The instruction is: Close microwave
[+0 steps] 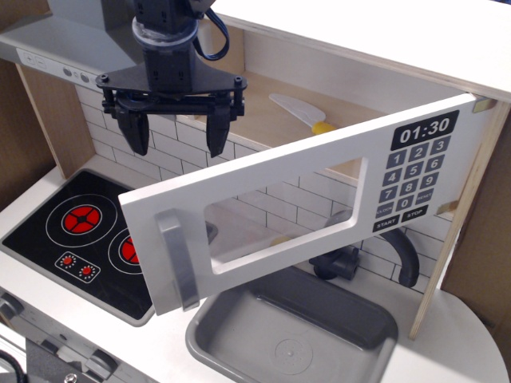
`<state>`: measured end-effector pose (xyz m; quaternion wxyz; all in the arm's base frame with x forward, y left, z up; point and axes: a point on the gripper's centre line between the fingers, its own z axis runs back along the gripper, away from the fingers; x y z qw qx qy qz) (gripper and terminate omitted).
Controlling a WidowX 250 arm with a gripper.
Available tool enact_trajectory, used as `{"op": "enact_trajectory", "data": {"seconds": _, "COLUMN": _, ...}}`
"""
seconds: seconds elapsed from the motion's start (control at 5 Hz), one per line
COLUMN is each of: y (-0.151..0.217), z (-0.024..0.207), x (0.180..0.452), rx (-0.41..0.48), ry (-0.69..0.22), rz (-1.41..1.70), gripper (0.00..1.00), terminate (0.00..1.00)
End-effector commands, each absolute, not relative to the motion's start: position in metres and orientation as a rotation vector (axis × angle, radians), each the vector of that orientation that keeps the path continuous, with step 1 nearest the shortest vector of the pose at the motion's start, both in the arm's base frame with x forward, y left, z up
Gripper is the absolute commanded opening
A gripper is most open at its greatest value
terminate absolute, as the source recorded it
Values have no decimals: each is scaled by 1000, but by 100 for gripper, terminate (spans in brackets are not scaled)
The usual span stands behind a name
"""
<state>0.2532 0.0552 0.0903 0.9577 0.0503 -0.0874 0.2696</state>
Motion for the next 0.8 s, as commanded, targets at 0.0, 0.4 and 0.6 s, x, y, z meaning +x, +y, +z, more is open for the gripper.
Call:
{"op": "enact_trajectory", "data": {"seconds": 0.0, "y": 55, "z": 90, "x": 253, "rx": 102, "ry": -177, "rz": 547, "gripper": 100, "terminate": 0}}
{"op": "enact_trajectory", "data": {"seconds": 0.4, "y": 34, "z": 133, "x": 268, "rx": 6, "ry": -76, "rz": 312, "gripper": 100, "terminate": 0}}
{"op": "enact_trajectory", "data": {"seconds": 0.6, "y": 25, "z": 149, "x": 268, "rx": -6, "ry": -90, "rz": 186, "gripper": 100, "terminate": 0}}
